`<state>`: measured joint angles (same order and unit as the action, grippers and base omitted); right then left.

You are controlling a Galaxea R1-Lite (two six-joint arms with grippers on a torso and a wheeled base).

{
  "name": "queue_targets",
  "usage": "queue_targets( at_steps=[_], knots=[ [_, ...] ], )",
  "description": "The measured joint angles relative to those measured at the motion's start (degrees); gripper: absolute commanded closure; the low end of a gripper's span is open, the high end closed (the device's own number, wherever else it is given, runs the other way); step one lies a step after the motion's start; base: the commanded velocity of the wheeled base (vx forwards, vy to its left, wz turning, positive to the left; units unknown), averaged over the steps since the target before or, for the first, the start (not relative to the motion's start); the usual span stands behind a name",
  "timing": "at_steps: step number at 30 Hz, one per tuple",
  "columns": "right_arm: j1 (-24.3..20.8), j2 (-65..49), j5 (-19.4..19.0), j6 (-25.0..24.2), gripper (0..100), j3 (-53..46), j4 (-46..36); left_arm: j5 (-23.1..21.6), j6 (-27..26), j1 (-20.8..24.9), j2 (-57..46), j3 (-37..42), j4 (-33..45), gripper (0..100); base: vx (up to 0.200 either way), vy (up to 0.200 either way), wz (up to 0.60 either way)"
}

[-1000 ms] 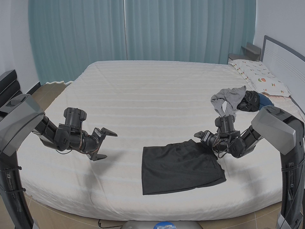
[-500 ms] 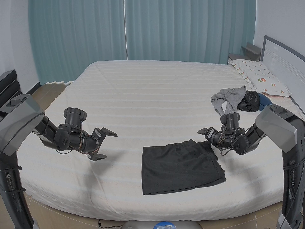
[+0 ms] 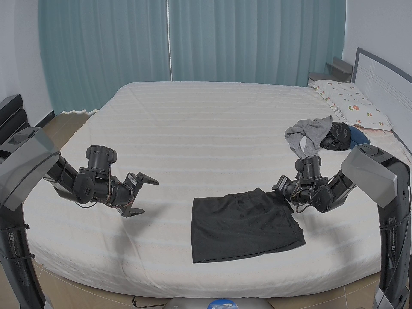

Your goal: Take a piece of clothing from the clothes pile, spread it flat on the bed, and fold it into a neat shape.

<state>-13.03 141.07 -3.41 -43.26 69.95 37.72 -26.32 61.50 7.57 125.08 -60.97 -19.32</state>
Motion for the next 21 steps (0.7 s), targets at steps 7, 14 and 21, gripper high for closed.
queue_targets(
  at_steps=[7, 14, 21],
  knots=[
    [1.9, -0.5, 0.2, -0.2, 100, -0.9, 0.1, 0.7, -0.1, 0.0, 0.0, 0.0, 0.0, 0, 0.0, 0.0, 0.0],
    [3.2, -0.9, 0.2, -0.4, 100, -1.1, 0.8, 1.4, -0.1, 0.3, 0.2, -0.2, 0.0, 0, 0.0, 0.0, 0.0],
    [3.6, -0.8, 0.2, -0.5, 0, -1.4, 1.0, 1.5, -0.1, 0.3, 0.3, -0.4, 0.0, 0, 0.0, 0.0, 0.0]
  ],
)
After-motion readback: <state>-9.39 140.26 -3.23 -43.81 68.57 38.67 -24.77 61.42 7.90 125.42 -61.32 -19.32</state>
